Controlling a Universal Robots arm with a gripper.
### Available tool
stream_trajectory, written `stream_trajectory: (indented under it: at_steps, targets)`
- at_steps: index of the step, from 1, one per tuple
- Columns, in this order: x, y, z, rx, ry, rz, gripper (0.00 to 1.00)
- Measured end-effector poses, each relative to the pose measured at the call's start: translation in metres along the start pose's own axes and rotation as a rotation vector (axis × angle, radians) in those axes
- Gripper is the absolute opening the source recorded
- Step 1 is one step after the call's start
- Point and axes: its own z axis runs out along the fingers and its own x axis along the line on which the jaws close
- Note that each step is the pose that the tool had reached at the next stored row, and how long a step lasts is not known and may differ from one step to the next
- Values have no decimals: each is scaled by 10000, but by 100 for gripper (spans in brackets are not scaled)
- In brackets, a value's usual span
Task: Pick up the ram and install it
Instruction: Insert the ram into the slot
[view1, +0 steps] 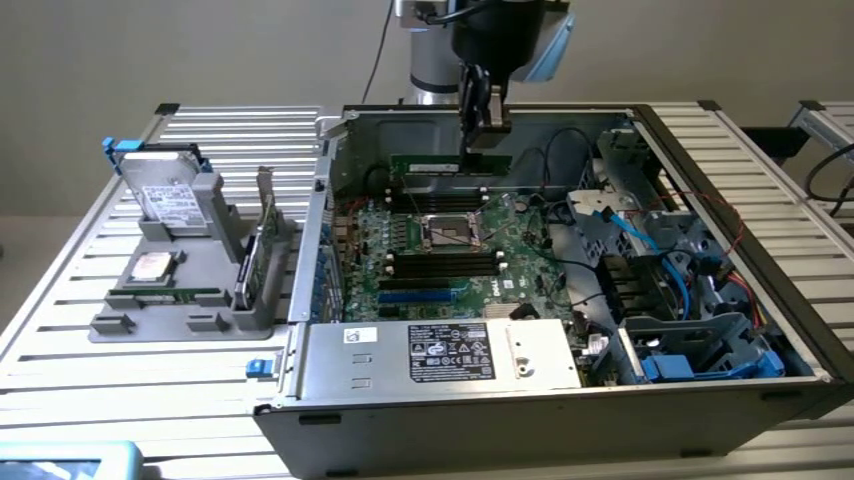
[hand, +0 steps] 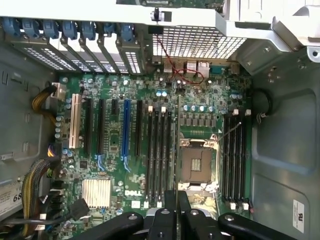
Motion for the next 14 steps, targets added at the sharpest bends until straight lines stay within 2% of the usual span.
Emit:
stream_trajectory:
  at_steps: [11, 14]
  targets:
    - [3, -16, 125, 11, 318, 5, 14]
    - [4, -20, 165, 24, 370, 4, 14]
